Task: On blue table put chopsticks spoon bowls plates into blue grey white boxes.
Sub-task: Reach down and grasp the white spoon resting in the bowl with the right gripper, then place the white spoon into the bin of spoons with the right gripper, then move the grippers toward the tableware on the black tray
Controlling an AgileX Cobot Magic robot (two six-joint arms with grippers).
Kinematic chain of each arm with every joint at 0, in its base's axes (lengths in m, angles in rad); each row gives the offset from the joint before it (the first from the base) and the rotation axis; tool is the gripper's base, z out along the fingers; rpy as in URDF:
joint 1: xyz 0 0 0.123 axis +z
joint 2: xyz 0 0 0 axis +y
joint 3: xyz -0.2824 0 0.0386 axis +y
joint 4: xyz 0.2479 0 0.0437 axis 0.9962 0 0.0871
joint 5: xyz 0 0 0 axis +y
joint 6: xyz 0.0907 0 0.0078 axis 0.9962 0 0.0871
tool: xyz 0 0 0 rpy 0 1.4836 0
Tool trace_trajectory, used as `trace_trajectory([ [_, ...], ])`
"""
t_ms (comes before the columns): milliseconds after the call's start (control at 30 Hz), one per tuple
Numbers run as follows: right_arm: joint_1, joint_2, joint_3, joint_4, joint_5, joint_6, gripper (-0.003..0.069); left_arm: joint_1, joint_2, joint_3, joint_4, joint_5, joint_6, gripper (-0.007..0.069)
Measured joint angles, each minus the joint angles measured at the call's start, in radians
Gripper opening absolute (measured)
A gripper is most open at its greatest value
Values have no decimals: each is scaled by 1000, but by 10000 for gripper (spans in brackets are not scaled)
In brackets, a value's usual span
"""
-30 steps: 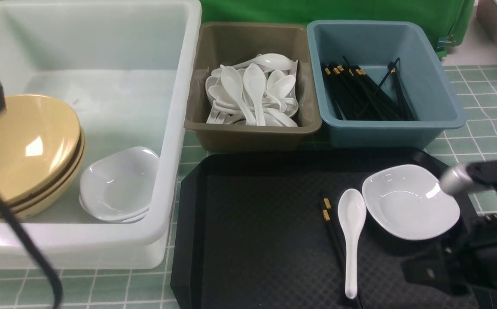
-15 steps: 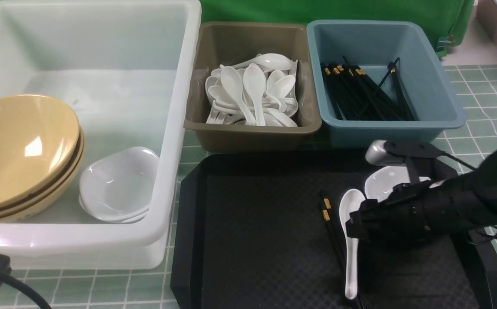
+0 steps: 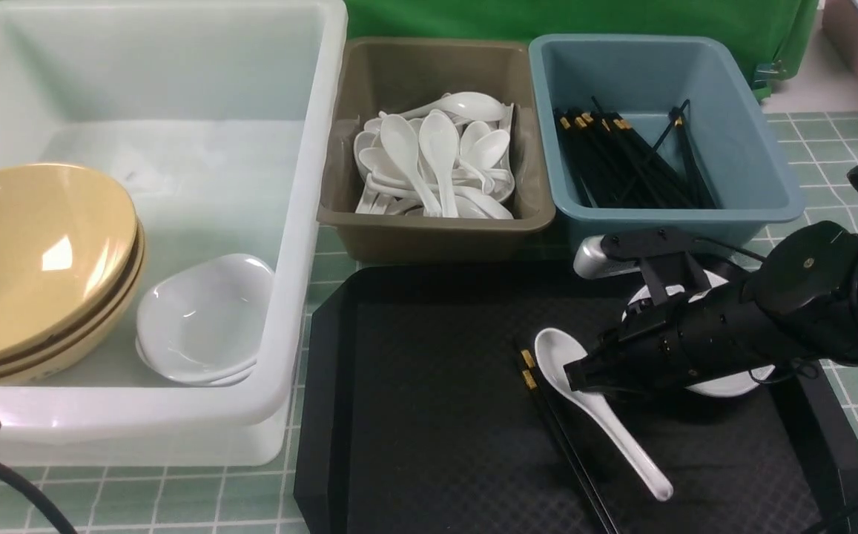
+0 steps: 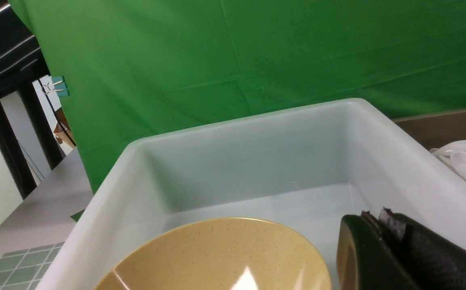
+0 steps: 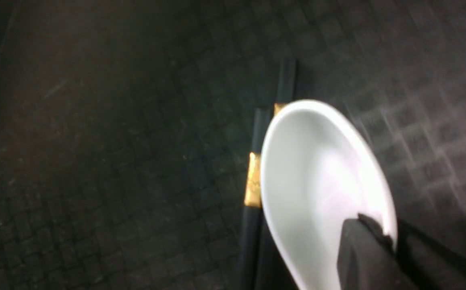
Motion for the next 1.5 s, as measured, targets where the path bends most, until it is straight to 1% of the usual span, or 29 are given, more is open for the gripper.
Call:
trace_trajectory([
  [67,0,0,-23,-1,31,-6,73,0,0,0,-2,0,0,2],
  [100,0,0,-76,-3,82,-6,73,0,0,0,-12,0,0,2],
  [167,1,0,-130,-3,125,-6,73,0,0,0,-22,0,0,2],
  [267,3,0,-201,-4,146,-11,73,0,0,1,-41,0,0,2],
  [333,4,6,-305,-5,114,-39,73,0,0,6,-48,-3,0,2],
  [367,4,9,-314,-5,101,-46,73,0,0,7,-48,-3,0,2],
  [400,4,32,-406,-4,22,-97,73,0,0,11,-51,-14,0,2],
  [533,4,161,-610,-2,-138,-178,81,0,0,17,-51,-14,0,2],
  [633,4,272,-756,-1,-128,-236,127,0,0,27,-52,-30,0,2],
  [667,4,303,-807,-1,-113,-247,161,0,0,28,-52,-30,0,2],
  [700,4,348,-869,-9,-81,-256,222,0,0,31,-52,-31,0,2],
  [733,4,367,-897,-24,-58,-258,260,0,0,32,-52,-31,0,2],
  [767,4,374,-910,-29,-54,-258,269,0,0,33,-54,-31,0,2],
  [833,4,386,-956,-120,7,-209,387,0,0,34,-55,-32,0,2],
  [900,4,361,-974,-270,90,-103,449,0,0,34,-56,-32,-3,2],
  [967,4,331,-978,-400,176,23,470,0,0,34,-56,-32,-20,2],
  [1000,5,312,-979,-497,241,99,478,0,0,34,-56,-33,-33,2],
  [1033,6,292,-981,-553,315,161,481,0,-1,34,-57,-33,-44,2],
  [1067,7,272,-982,-622,397,266,482,0,-3,34,-58,-33,-58,2],
  [1100,9,241,-982,-716,554,378,480,0,-14,34,-59,-33,-85,2],
  [1133,10,227,-978,-750,645,433,477,0,-26,34,-59,-33,-98,2],
  [1167,10,225,-976,-757,666,445,477,0,-28,34,-59,-34,-100,2],
  [1200,10,199,-930,-792,793,516,468,0,-50,34,-59,-34,-115,2],
  [1233,14,184,-855,-795,819,550,464,0,-66,34,-59,-33,-121,2],
  [1333,55,161,-635,-769,787,581,462,0,-97,34,-59,-30,-123,2],
  [1367,60,160,-622,-765,783,581,462,0,-98,34,-59,-27,-123,2],
  [1433,119,142,-482,-755,751,588,461,0,-103,34,-59,-14,-124,2],
  [1467,131,138,-461,-752,744,589,461,0,-103,34,-59,-14,-124,2],
  [1500,170,124,-407,-745,715,591,460,0,-103,34,-59,-7,-124,2],
])
